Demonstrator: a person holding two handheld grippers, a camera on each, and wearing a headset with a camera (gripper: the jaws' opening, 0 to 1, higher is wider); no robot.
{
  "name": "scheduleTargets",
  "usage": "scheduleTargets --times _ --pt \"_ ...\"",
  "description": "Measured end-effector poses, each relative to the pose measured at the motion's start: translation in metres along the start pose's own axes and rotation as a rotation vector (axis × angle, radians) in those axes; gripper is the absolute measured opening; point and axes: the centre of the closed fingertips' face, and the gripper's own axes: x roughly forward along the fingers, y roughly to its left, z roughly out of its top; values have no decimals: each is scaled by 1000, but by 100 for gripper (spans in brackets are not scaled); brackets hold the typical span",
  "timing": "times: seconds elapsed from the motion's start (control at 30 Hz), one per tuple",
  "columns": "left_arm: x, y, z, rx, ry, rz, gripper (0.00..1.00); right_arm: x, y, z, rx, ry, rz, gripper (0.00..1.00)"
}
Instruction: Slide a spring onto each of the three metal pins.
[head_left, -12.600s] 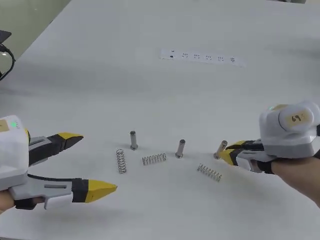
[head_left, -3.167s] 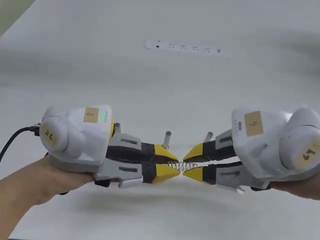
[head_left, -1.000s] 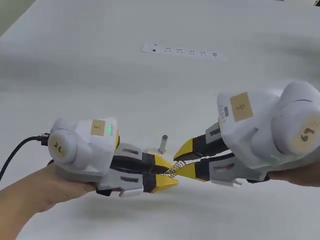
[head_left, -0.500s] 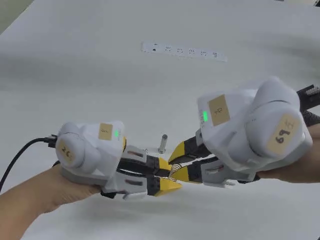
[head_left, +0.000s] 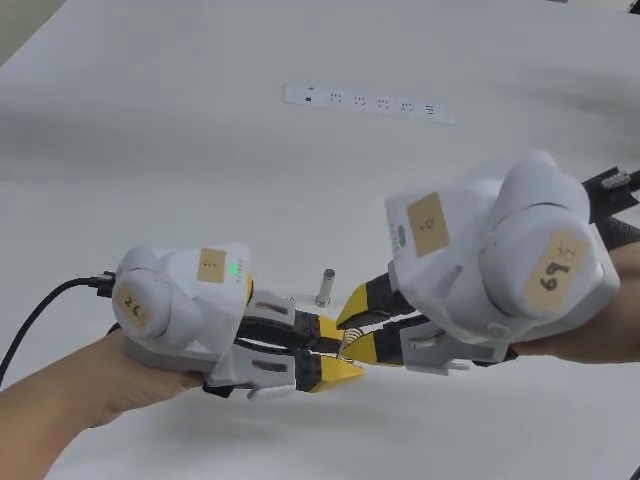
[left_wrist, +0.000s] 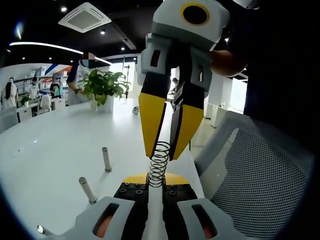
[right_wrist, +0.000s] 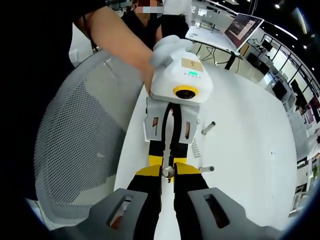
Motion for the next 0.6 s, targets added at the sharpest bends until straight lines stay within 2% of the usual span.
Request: scheduleTargets --times 0.23,0.43,0.6 --pt "-1 1 1 7 -5 5 2 -2 -1 -1 -12 14 3 4" --pt "-6 6 7 15 -14 28 2 -6 -6 3 -23 16 -6 4" --pt "-9 5 10 17 -14 34 2 -7 -7 7 -32 15 -3 4"
